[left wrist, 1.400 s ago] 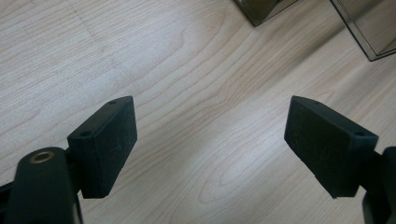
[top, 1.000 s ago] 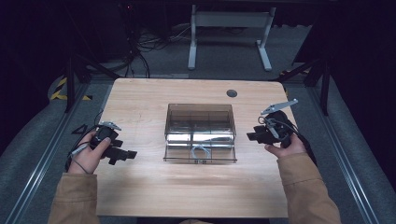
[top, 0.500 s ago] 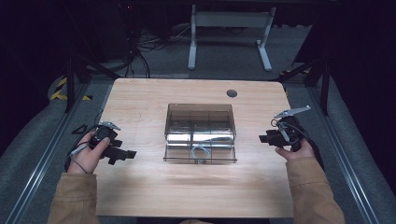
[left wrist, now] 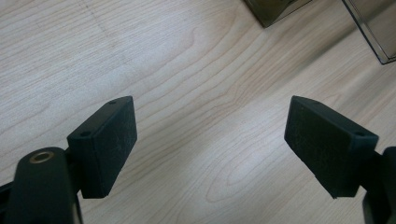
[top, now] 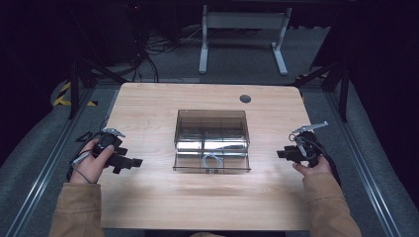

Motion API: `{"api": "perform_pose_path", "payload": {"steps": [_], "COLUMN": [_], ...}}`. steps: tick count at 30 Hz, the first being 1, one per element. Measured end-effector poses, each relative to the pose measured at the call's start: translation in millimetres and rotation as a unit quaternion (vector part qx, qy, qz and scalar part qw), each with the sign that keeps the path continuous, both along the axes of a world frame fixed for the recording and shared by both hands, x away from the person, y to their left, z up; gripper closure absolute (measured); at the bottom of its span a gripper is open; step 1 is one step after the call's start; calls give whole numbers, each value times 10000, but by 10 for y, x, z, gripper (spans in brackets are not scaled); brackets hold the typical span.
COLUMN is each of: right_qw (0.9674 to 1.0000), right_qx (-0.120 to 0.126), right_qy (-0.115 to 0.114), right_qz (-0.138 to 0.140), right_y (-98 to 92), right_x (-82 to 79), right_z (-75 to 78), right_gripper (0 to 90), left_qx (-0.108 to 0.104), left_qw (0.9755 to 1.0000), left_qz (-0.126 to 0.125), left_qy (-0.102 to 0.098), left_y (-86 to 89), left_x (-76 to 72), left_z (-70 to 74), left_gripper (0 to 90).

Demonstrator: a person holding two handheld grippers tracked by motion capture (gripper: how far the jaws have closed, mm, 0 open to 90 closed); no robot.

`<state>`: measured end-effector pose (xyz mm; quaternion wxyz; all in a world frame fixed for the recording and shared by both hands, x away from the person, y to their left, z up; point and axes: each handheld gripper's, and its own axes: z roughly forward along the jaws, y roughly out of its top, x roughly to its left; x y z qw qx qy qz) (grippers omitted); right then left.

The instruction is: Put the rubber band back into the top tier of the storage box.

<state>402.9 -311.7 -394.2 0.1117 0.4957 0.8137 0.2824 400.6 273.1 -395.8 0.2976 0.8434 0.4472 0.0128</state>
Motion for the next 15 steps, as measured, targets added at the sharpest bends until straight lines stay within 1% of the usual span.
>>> {"api": "perform_pose_path", "payload": {"steps": [2,4,5,6,8,12,15], "right_qw": [10000,10000,10000,9999,9999,9998,9996], "right_qx": [-38,-17,-17,-16,-29,-31,-78], "right_qy": [69,91,91,117,140,154,231], "right_qz": [-36,-29,-29,-57,-71,-111,-132], "right_y": [-14,-25,-25,-43,-50,-75,-64], "right_x": [-8,-12,-12,-23,-30,-65,-92], "right_z": [-98,-144,-144,-208,-235,-354,-424], "right_gripper": [577,576,576,576,576,581,588], "left_qx": [-2,-12,-12,-16,-16,-18,-2], "left_qw": [10000,10000,10000,10000,10000,10000,10000], "left_qz": [16,30,30,33,25,20,8], "left_qy": [-10,-13,-13,-17,-21,-22,-4], "left_y": [5,5,5,3,3,0,-1], "left_x": [-1,-2,-2,-2,-2,0,2], "left_z": [2,3,3,3,3,2,1], "left_gripper": [179,178,178,179,178,178,178]}}
